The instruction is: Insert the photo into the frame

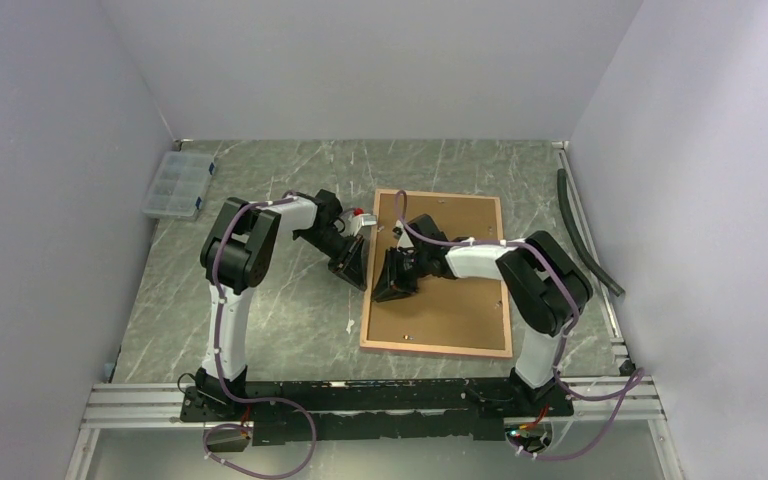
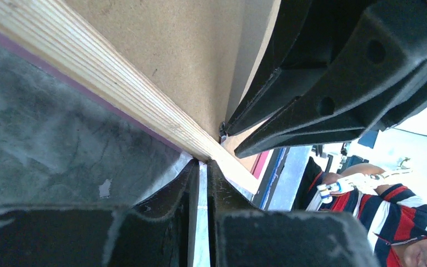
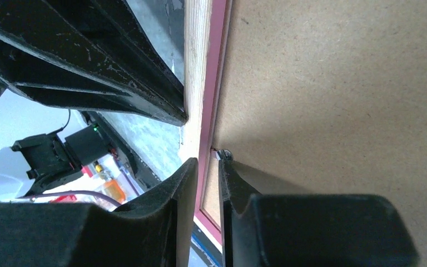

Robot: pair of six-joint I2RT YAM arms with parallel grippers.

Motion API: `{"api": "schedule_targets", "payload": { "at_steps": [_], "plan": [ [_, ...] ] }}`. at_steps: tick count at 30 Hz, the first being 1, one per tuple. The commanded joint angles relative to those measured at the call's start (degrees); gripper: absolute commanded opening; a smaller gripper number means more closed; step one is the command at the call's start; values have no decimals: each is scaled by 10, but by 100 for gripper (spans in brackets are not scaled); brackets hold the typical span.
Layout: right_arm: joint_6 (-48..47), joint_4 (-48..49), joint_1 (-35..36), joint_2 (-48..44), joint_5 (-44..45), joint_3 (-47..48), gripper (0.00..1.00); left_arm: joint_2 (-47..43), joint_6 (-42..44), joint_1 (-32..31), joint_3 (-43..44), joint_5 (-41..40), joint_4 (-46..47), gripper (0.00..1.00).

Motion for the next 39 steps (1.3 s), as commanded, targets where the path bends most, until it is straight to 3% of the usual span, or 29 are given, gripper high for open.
{"api": "schedule_targets", "payload": {
  "at_steps": [1,6,12,24,39],
  "plan": [
    [-8,-13,26,-6,103,-3,30,8,-19,-9,1,42,39,13],
    [19,-5,27,-54,123,-51,38,0,-44,-8,-14,36,69,12],
    [53,26,27,-65,133,-95,38,2,-61,-9,-18,30,86,11],
    [47,-22,24,-113,140,-127,38,3,-77,-9,-15,18,97,8],
    [52,20,22,-51,120,-82,35,5,-91,-11,-17,26,113,7]
  ]
}}
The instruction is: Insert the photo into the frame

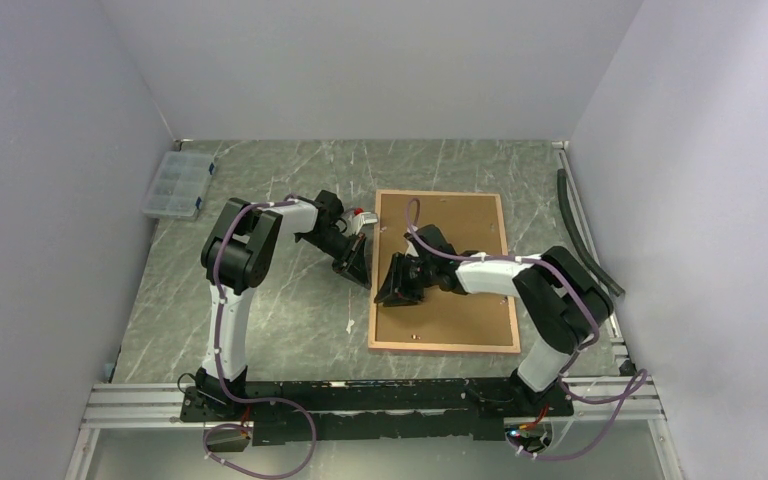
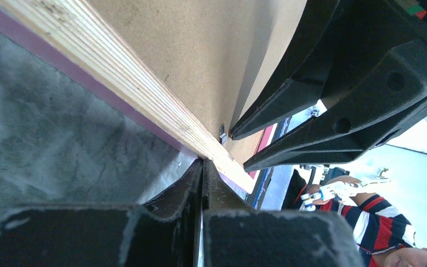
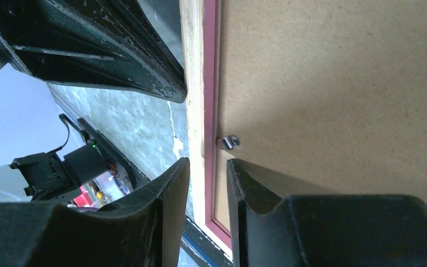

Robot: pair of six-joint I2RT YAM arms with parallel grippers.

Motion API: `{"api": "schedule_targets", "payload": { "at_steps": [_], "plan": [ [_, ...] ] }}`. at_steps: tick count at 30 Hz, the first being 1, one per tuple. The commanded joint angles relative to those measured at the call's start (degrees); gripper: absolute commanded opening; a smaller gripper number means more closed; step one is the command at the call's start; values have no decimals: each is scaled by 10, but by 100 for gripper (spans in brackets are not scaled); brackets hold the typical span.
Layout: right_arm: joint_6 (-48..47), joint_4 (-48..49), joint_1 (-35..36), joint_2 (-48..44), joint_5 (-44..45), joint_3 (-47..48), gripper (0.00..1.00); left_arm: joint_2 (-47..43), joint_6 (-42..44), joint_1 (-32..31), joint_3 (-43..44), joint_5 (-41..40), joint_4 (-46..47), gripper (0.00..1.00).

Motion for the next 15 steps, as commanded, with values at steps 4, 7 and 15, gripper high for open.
{"api": "schedule_targets", "payload": {
  "at_steps": [4,7,15],
  "plan": [
    [-8,-10,2,45,35,10,34,3,-16,-10,1,4,44,6],
    [-3,-9,2,50,33,11,34,2,-17,-11,-1,3,47,6],
    [3,21,3,62,55,23,33,0,-18,-15,2,8,46,6]
  ]
}}
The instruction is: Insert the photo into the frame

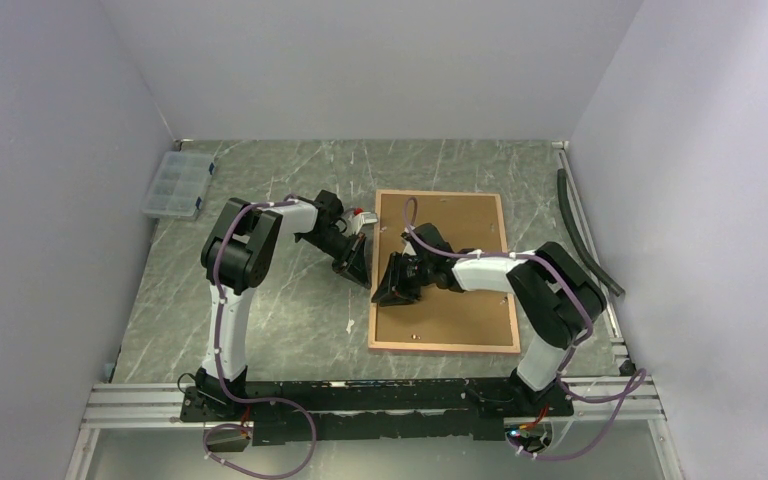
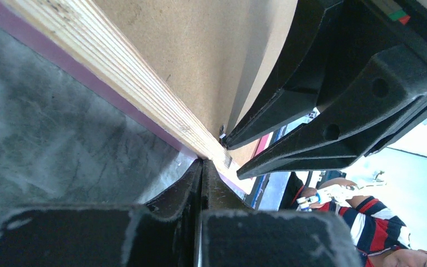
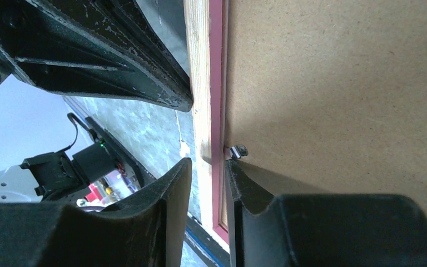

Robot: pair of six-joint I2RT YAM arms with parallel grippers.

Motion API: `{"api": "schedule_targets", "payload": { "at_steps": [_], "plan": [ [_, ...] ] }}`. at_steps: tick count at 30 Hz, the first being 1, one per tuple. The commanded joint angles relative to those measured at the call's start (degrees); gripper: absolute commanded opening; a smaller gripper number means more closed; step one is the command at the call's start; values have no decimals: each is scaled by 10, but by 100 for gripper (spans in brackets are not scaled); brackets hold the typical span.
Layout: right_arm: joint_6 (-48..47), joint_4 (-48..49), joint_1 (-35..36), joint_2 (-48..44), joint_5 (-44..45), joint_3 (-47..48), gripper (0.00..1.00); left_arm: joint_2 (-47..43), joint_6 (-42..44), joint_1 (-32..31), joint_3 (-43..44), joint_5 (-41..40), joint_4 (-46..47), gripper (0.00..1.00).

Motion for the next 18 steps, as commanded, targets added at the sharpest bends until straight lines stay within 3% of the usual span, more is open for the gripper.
{"api": "schedule_targets", "payload": {
  "at_steps": [1,6,10,14,18],
  "plan": [
    [-10,13,3,42,73,14,33,0,-8,-15,4,9,39,6],
    [-18,28,-1,39,58,45,34,-14,13,-13,5,10,10,7],
    [-49,-20,-34,-26,25,84,41,-29,58,3,26,12,-48,10],
    [-91,-100,-129,-109,27,100,62,-54,126,24,42,-10,-107,19],
    [-125,-162,-264,-150,94,103,71,-70,199,36,47,-31,-148,30]
  ]
}}
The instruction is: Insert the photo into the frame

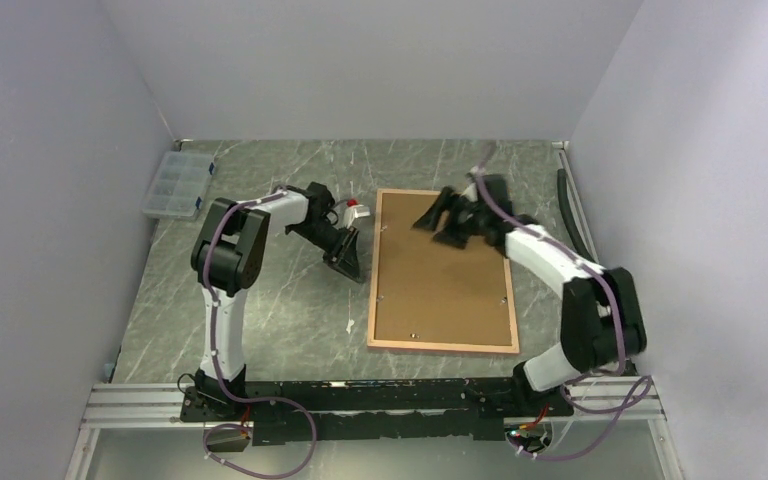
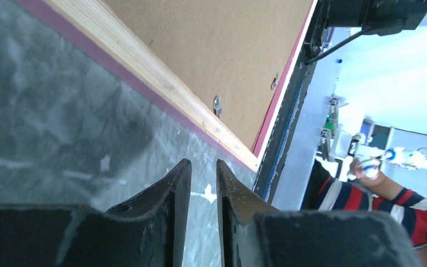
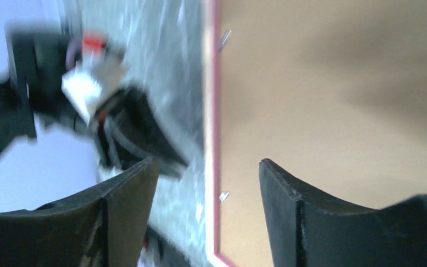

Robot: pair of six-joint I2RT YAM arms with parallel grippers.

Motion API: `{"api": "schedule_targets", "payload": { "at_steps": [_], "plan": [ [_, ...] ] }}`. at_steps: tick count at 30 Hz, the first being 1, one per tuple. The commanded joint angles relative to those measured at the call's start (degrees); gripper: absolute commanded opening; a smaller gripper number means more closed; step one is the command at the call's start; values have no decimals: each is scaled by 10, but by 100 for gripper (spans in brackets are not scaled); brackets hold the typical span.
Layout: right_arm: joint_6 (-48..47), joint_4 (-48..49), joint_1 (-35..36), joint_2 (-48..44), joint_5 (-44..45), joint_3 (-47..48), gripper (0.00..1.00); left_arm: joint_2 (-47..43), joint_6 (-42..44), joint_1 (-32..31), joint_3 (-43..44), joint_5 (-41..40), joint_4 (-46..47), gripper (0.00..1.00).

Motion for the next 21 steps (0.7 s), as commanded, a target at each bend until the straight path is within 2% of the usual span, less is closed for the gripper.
{"api": "schedule_targets", "payload": {
  "at_steps": [1,4,6,9,13,21],
  "plan": [
    [-61,-79,-127,-53,111,23,76,-55,116,13,19,-28,-56,31],
    [-81,-84,-199,-41,201,33,89,-57,179,12,9,-66,-44,33],
    [-88,-80,-236,-16,226,48,96,-56,203,9,4,-99,-28,34],
    [-93,-73,-266,34,249,78,100,-63,228,-9,-9,-157,5,33],
    [-69,-41,-298,101,212,100,100,-70,243,-34,-26,-217,35,33],
    [4,36,-282,243,56,174,100,-52,244,-79,-33,-239,41,31]
  ]
}}
